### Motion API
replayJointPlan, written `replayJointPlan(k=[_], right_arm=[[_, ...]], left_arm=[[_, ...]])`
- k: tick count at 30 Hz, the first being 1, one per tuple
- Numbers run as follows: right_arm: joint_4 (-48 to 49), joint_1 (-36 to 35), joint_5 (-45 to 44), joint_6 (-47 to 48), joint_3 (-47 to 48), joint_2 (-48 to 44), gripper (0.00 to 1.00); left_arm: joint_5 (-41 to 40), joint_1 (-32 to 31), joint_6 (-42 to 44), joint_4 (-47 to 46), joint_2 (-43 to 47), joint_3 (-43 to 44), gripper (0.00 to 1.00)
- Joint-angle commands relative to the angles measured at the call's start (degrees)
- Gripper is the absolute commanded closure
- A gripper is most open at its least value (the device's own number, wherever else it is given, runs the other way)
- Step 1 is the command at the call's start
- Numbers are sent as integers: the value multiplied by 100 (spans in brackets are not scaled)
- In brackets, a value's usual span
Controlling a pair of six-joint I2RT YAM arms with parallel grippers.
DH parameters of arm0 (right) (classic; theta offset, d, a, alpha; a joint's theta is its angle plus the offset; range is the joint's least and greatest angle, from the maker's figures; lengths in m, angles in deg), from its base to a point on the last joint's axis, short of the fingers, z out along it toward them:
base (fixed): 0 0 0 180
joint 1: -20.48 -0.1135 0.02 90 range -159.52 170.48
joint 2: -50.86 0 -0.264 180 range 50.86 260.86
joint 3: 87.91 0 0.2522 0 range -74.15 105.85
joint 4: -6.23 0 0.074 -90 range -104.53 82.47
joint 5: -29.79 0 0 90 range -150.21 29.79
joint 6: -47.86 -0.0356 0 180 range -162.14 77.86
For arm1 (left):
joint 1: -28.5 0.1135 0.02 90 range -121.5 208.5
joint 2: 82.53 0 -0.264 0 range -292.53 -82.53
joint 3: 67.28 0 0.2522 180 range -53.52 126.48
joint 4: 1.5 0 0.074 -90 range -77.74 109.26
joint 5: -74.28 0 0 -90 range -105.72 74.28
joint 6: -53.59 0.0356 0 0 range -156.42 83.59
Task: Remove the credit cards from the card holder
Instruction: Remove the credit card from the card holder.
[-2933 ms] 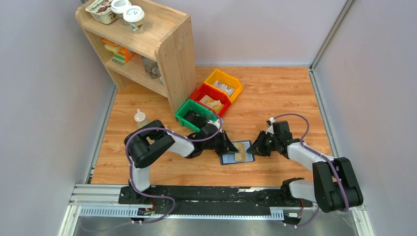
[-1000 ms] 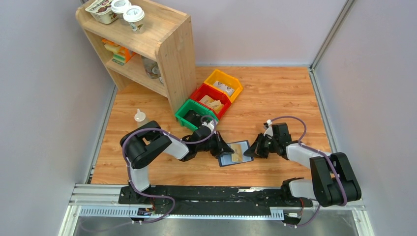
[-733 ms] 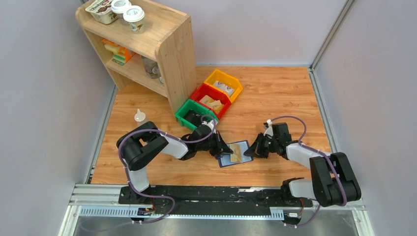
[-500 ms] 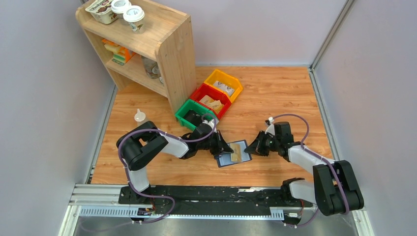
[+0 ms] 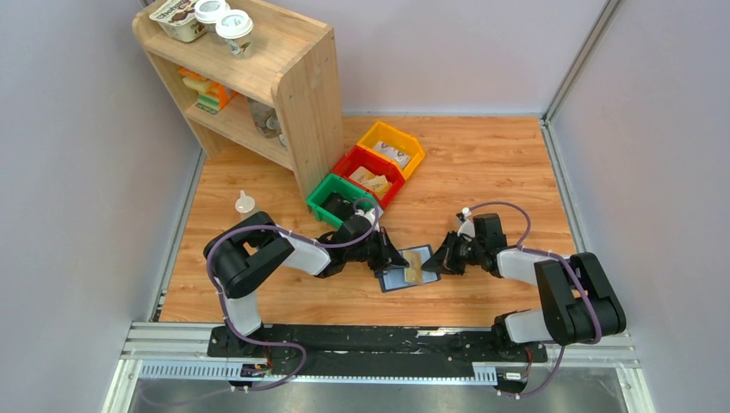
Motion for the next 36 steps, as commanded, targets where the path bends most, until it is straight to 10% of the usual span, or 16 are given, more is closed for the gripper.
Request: replayJointPlan(k=[1,16,22,36], right_arm=[[-229,-23,-306,167,47,166,98],[-793,-23,-738,335,126,271,99],[-810,-23,-773,335,126,298,99],[-881,-23,-826,361,170,289,99]], left_arm=[[-22,44,43,-213,69,50,100],[-4,62,-256,-819,78,-249,84],[-66,62,-238,-793,210,-310,97],[-435,62,1070,1761,1369,58,100]])
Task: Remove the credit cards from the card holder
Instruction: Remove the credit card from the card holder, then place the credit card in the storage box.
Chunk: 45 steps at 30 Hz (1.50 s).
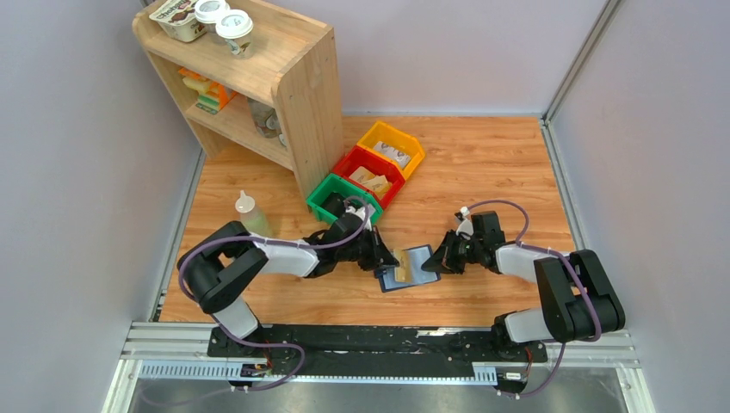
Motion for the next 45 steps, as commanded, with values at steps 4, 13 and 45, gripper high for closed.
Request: replayJointPlan(k=[4,13,45], right_arm=[[-551,-10,-771,322,-14,112,99],[-1165,-10,-867,489,364,-625,92],[-3073,-1,-1922,1078,1270,-3017,33]], left_arm=[[-223,7,1617,2500,809,962,100],[-837,25,3963,5051,1011,2747,100],[970,2213,6637,5790,-2793,7274,100]])
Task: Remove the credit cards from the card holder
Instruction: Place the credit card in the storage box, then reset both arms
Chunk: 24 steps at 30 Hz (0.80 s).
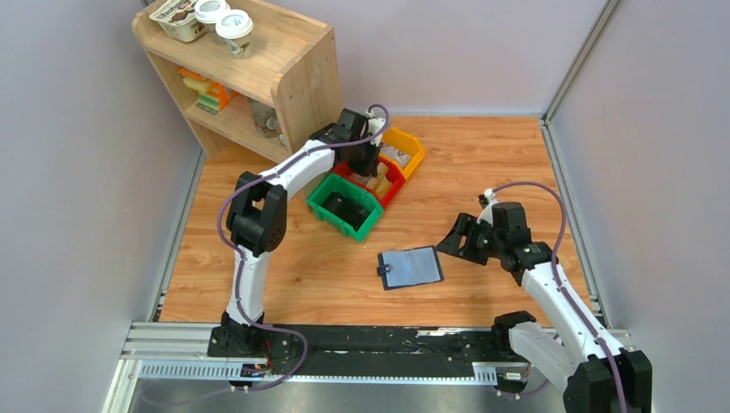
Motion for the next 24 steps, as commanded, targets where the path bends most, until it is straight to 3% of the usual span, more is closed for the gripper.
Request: replayJointPlan(k=[1,3,4,6,9,10,11,12,17,24], right_arm=[[-149,-7,-200,184,352,-117,33],[-211,-7,-253,184,404,-169,32],[-246,1,-288,184,431,-204,31],[-333,-7,-437,210,510,-266,29],[-570,-7,-814,263,677,-406,22],[-675,-7,-955,289,756,-477,15],[-790,-7,-1139,298,835,-538,4],[-895,1,-1306,307,922,-643,0],[-1537,-7,-2596,377,1581,-1188,0],[-1880,-7,-4328,729,2119,-1979,0]], left_arm=[[1048,122,320,275,-356,731,100],[1111,122,477,477,-410,855,89],[1015,122,478,547,-402,864,76],[830,113,478,583,-323,829,61],[549,113,382,557,-16,758,44],[426,122,364,487,72,636,26],[364,122,199,417,291,574,24],[276,122,145,242,423,365,24],[-277,8,-382,-513,1522,-585,23],[-2368,-738,-813,-1279,2971,-2123,23]])
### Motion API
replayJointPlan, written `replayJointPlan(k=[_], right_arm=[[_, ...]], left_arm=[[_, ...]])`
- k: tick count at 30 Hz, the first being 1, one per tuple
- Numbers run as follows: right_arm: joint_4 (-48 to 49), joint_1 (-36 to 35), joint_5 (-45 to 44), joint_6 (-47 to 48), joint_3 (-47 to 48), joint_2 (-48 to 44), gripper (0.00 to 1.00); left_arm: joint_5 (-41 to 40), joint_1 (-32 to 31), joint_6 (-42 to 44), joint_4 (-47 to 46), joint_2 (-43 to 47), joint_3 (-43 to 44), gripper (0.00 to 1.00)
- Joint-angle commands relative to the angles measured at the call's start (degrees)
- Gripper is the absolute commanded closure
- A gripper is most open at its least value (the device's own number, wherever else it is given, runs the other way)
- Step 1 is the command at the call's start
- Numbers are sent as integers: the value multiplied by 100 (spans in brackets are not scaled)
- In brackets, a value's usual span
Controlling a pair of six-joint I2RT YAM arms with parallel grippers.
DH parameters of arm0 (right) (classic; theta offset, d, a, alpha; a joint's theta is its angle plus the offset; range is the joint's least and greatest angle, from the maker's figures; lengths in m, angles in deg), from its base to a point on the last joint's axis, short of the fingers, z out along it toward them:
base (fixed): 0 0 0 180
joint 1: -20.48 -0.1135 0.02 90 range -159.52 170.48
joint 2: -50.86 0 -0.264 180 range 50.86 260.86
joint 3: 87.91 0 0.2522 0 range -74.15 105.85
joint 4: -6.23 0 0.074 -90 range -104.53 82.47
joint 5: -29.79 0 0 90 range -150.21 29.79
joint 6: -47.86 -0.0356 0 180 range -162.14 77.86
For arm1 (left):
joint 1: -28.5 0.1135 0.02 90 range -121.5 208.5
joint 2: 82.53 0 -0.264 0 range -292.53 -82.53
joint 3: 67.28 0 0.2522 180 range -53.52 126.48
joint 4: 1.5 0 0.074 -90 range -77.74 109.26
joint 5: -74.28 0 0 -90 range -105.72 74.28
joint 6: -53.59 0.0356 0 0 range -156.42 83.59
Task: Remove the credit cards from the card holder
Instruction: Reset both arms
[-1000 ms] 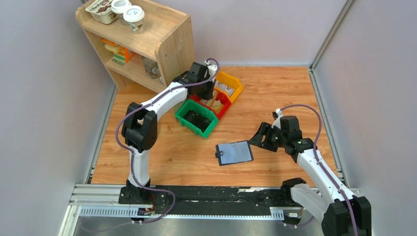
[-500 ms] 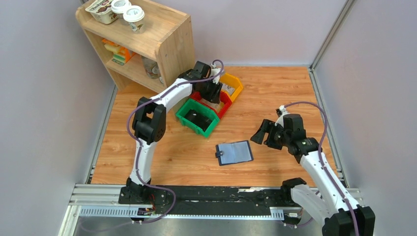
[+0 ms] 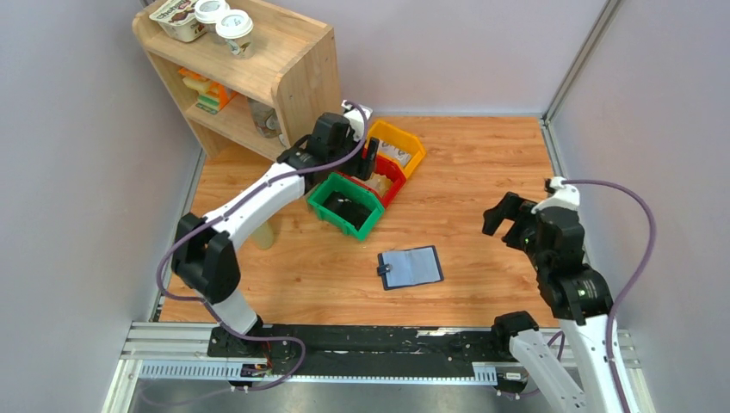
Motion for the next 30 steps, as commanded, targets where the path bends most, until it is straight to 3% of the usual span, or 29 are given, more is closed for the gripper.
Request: replayJointPlan(k=[1,5,15,22,30], right_arm=[[-357,-25,-1650,279,311,-410,0],[-428,-60,-2144,174,241,-622,0],[-121,-262,-2927,296,4,-1526,0],[503,-262,-2953,612,-409,-2414,0],[671,-254,-2980,797,-515,-2722,0]], left_arm=[[-1678,-560,-374,-838,824,-812,23],[-2733,-1061,-576,-1050,1501,-1358,23],[-3815,-1194,-884,-1209,3066,-2396,23],[-4432,-1185,-638,-1384,3401,-2643,23],[-4494,-1176,-629,-1472,3427,-2687,21]])
